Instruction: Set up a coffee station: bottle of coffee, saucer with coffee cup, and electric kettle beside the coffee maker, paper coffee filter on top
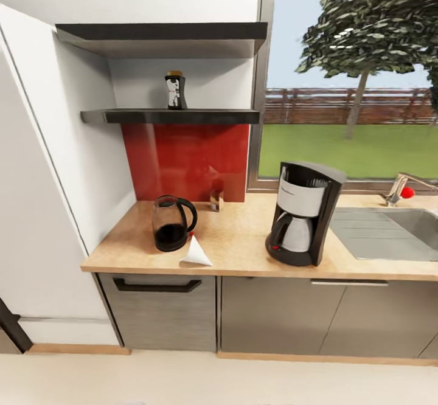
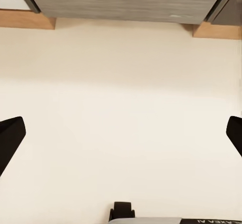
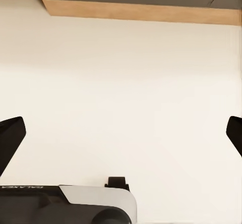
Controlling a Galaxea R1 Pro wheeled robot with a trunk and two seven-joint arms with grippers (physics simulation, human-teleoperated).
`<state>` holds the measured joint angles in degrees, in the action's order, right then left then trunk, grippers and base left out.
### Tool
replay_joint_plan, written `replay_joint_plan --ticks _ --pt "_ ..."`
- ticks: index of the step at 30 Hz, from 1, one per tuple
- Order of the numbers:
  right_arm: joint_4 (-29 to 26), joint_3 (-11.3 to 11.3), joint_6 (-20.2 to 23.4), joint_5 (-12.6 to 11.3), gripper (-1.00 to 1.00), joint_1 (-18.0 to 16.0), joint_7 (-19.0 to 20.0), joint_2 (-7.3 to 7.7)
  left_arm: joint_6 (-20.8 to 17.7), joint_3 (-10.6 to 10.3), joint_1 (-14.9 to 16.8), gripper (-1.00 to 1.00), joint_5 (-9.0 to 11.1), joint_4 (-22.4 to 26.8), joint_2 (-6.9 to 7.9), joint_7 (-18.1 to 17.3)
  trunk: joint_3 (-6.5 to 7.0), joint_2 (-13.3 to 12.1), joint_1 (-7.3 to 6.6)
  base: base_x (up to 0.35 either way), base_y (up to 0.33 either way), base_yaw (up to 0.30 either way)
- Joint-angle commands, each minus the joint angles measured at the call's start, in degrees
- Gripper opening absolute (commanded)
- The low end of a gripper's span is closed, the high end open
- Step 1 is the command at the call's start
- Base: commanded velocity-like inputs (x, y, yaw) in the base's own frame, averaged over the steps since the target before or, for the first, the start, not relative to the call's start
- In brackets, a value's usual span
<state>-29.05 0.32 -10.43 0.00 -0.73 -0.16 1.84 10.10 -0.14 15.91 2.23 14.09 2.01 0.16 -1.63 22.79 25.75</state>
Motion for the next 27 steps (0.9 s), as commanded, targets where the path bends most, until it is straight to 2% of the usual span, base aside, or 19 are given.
replay_joint_plan --ticks 1,6,21,24,27 --pt "0.05 0.05 -0.17 0.00 1.00 -0.06 -0.02 0.02 0.18 -0.04 0.05 1.00 0.23 -0.03 0.01 0.02 -0.13 0.13 0.03 0.000 0.001 -0.219" --pt "0.05 0.03 -0.20 0.00 1.00 -0.06 -0.02 0.02 0.18 -0.04 0.03 1.00 0.23 -0.03 0.01 0.03 -0.13 0.13 0.03 0.000 0.000 -0.109" --pt "-0.61 -0.22 -0.26 -0.31 1.00 -0.06 0.26 0.01 0.12 -0.48 0.06 1.00 -0.25 -0.05 -0.14 0.18 -0.13 0.13 0.03 0.000 0.000 -0.003" --pt "-0.11 -0.32 -0.16 0.17 1.00 -0.06 -0.09 0.95 0.00 -0.41 0.77 1.00 -0.35 0.97 1.33 -0.27 -0.13 0.13 0.03 0.000 0.000 0.000" --pt "2.62 -0.25 0.02 0.29 1.00 -0.06 -0.04 2.99 -0.28 -0.47 1.82 1.00 -0.40 3.25 1.87 -1.15 -0.13 0.13 0.03 0.000 0.000 0.000"
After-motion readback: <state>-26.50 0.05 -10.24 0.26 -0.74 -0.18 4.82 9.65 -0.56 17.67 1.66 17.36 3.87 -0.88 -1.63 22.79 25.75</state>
